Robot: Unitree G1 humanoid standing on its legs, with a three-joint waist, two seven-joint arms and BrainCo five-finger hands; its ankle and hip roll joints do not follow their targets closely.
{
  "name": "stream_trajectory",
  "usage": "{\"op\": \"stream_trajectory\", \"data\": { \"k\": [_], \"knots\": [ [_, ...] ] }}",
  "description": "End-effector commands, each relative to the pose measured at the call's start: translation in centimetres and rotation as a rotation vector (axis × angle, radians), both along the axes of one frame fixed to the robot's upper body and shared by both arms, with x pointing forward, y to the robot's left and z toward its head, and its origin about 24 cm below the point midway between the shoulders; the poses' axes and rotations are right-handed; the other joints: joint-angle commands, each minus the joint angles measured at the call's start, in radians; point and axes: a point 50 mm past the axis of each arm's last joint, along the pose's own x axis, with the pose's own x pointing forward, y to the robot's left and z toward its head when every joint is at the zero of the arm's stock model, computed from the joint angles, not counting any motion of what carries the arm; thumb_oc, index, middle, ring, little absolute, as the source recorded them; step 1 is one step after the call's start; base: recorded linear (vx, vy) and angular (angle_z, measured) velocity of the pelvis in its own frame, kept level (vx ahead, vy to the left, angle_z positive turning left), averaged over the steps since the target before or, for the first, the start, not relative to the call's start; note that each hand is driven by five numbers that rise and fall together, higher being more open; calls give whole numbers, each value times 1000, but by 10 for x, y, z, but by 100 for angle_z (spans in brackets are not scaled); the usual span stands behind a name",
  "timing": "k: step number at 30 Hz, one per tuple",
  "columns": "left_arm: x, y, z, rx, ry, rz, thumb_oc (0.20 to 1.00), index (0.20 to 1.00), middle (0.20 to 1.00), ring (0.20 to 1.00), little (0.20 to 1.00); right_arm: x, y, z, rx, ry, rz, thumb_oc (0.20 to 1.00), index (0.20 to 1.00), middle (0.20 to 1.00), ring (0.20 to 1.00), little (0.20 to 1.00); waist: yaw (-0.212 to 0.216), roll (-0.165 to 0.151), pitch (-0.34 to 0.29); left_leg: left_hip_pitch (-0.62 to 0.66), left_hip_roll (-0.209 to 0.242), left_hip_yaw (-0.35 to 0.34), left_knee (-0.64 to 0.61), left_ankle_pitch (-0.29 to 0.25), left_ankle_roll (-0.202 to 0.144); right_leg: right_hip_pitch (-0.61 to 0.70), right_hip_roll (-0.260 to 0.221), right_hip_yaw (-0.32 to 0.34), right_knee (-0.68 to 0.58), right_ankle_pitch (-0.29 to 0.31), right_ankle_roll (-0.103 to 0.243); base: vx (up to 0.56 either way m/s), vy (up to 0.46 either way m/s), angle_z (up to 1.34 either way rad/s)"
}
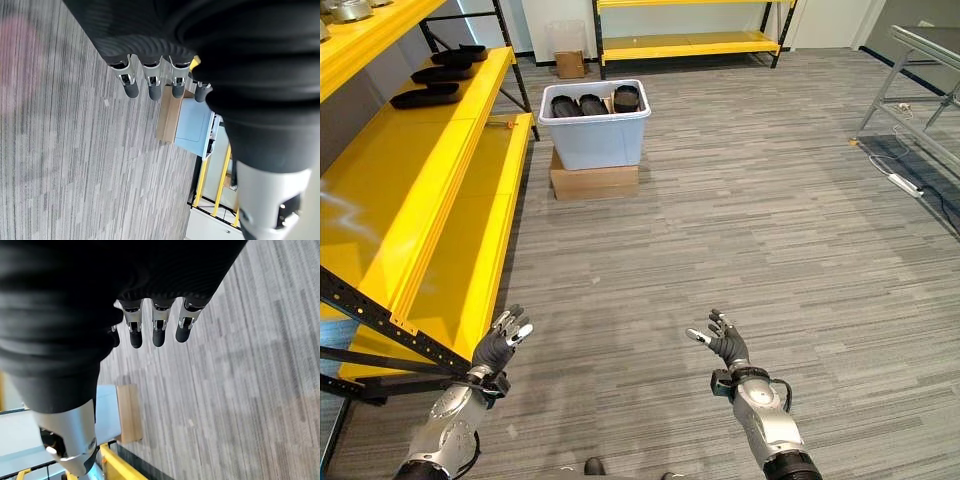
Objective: Move parts from the plastic box to the shelf.
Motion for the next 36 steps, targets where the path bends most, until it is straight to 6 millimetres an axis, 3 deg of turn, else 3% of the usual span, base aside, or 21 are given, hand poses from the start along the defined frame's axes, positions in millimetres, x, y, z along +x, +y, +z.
{"op": "stream_trajectory", "data": {
  "k": [1, 14, 24, 27, 29, 30, 33, 34, 35, 36],
  "knots": [
    [16, 5, 22, 50, -88, -7, 1000, 1000, 1000, 1000, 1000, 17, 7, 22, -13, -106, 39, 1000, 1000, 1000, 1000, 1000, 15, -16, -18, 0, 77, -43, 24, -9, -85, -56, -110, -19, 10, 101, 107, 0, 0, 0],
    [24, -2, 21, 130, -96, -56, 1000, 1000, 1000, 1000, 1000, 19, 3, 27, -22, -144, 86, 1000, 1000, 1000, 1000, 1000, 22, -27, -2, -9, 71, -53, 27, -11, -81, -63, -109, -22, 17, 98, 111, -1, 3, 0],
    [21, -8, 13, 30, -76, -68, 1000, 1000, 1000, 1000, 1000, 22, -3, 30, -69, -175, 105, 1000, 1000, 1000, 1000, 1000, 13, -30, -9, 3, 68, -49, 29, -19, -68, -60, -109, -1, 63, 72, 109, -13, 125, -1],
    [22, -13, 12, 22, -55, -109, 1000, 1000, 1000, 1000, 1000, 27, -9, 36, -23, -186, 75, 1000, 1000, 1000, 1000, 1000, 12, -31, 3, -2, 56, -53, 41, -31, -41, -109, -128, 6, 233, 43, 121, -43, 198, -7],
    [27, -10, 15, 57, -64, -103, 1000, 1000, 1000, 1000, 1000, 33, -9, 42, -8, -219, 60, 1000, 1000, 1000, 1000, 1000, 17, -30, 18, -10, 40, -57, 55, -58, -14, -195, -164, -8, 411, 50, 159, -51, 192, -10],
    [30, -9, 16, 60, -69, -95, 1000, 1000, 1000, 1000, 1000, 35, -7, 44, -5, -230, 57, 1000, 1000, 1000, 1000, 1000, 21, -31, 27, -26, 36, -44, 66, -52, 3, -246, -190, -22, 493, 70, 161, -46, 84, 0],
    [30, -9, 16, 60, -69, -95, 1000, 1000, 1000, 1000, 1000, 35, -7, 44, -5, -230, 57, 1000, 1000, 1000, 1000, 1000, 21, -31, 26, -26, 36, -44, 66, -52, 3, -247, -190, -22, 493, 70, 161, 6, 5, 1],
    [31, -4, 19, 95, -81, -37, 1000, 1000, 1000, 1000, 1000, 39, 6, 49, -15, -256, 108, 1000, 1000, 1000, 1000, 1000, 24, -43, 63, -2, 19, -22, 80, -86, -1, -316, -221, -88, 432, 164, 181, 254, -109, -45],
    [31, -4, 21, 108, -85, -26, 1000, 1000, 1000, 1000, 1000, 37, 6, 50, -15, -256, 123, 1000, 1000, 1000, 1000, 1000, 13, -56, 74, 23, 11, -24, 83, -109, -14, -301, -209, -107, 263, 202, 180, 405, -189, -52],
    [31, -7, 22, 118, -86, -26, 1000, 1000, 1000, 1000, 1000, 35, 8, 48, -25, -257, 137, 1000, 1000, 1000, 1000, 1000, 0, -70, 80, 42, -5, -44, 81, -131, -9, -317, -206, -76, 187, 261, 199, 438, -249, -45]
  ]
}}
